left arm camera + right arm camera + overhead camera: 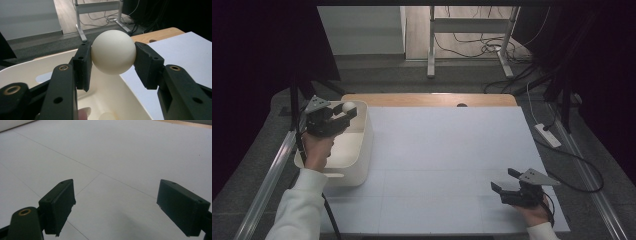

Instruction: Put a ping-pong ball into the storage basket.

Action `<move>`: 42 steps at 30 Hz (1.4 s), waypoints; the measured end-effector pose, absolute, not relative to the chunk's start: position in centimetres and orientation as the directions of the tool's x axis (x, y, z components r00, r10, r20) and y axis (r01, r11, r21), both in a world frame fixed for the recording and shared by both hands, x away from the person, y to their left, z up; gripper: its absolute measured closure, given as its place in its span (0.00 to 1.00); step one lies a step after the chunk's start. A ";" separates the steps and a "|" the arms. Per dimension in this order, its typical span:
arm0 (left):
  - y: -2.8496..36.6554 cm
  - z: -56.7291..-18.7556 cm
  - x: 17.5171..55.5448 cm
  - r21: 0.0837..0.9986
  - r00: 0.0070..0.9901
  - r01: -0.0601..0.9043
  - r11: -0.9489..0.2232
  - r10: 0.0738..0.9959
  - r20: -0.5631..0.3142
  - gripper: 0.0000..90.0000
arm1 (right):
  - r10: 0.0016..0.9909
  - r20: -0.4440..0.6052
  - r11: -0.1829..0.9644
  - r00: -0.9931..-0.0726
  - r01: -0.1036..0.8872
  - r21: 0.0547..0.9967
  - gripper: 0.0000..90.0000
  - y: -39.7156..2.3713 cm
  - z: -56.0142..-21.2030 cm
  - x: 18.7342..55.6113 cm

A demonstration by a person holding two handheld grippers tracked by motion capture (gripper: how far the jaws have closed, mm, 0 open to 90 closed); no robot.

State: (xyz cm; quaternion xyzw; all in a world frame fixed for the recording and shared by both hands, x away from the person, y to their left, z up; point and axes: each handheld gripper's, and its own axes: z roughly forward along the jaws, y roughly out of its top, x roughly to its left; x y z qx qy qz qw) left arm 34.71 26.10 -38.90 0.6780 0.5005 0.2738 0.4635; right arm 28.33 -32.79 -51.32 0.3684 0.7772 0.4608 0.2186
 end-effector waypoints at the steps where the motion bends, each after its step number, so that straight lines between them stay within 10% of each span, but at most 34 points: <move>1: 26.2 -38.9 34.8 0.901 0.347 0.428 -0.070 0.933 -0.093 0.56 | 0.774 0.000 0.304 -0.633 0.371 0.878 0.17 -32.8 -51.3 28.3; 42: 26.9 -42.0 37.3 0.789 0.296 0.605 -0.102 0.950 -0.103 0.56 | 0.773 -0.002 0.308 -0.635 0.373 0.875 0.17 -32.8 -51.4 28.4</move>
